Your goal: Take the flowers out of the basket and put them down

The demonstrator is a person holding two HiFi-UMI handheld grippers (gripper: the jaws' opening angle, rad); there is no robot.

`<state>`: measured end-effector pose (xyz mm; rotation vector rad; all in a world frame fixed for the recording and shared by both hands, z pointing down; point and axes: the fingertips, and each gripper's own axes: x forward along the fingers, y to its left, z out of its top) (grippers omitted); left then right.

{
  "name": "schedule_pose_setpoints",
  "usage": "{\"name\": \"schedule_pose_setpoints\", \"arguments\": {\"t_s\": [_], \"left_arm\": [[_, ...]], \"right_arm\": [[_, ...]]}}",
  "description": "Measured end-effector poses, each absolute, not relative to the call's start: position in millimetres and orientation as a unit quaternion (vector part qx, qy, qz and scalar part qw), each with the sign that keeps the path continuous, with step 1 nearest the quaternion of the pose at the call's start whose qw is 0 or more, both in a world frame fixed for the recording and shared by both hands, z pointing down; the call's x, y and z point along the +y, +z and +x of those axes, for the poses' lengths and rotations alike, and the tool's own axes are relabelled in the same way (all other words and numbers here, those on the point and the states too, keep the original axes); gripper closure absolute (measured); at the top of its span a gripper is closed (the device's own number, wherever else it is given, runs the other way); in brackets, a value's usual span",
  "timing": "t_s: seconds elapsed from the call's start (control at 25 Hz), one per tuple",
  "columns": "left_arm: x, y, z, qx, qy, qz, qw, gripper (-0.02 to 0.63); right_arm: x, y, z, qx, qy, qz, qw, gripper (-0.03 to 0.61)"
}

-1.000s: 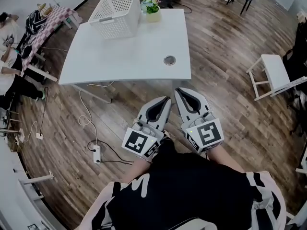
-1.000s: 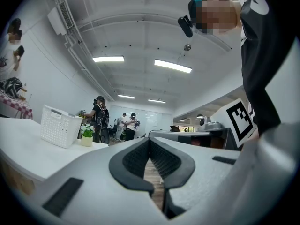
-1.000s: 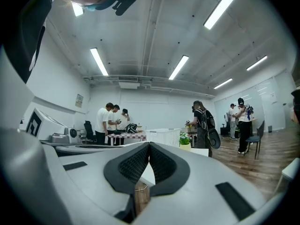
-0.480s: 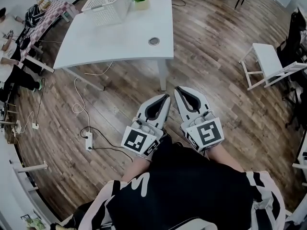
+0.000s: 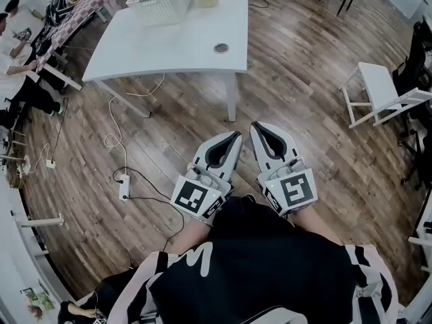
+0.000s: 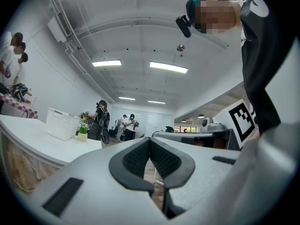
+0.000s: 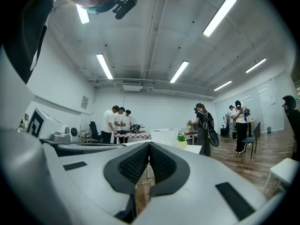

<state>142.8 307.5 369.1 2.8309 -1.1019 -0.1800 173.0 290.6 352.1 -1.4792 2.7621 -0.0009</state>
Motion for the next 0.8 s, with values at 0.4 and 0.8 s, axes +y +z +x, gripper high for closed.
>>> {"name": "schedule_pose_setpoints", "arguments": {"t_s": [0.4, 0.8], "left_arm": [[312, 361, 113, -0.367, -0.062, 0.927, 0.047, 0.609], [319, 361, 92, -0.372, -0.069, 0.924, 0.049, 0.609]], "right_arm": [[294, 345, 145, 0.881, 0.003, -0.473, 0.004, 0.560], [303, 347, 120, 0.888, 0.014, -0.459, -0.013, 0.561]]}}
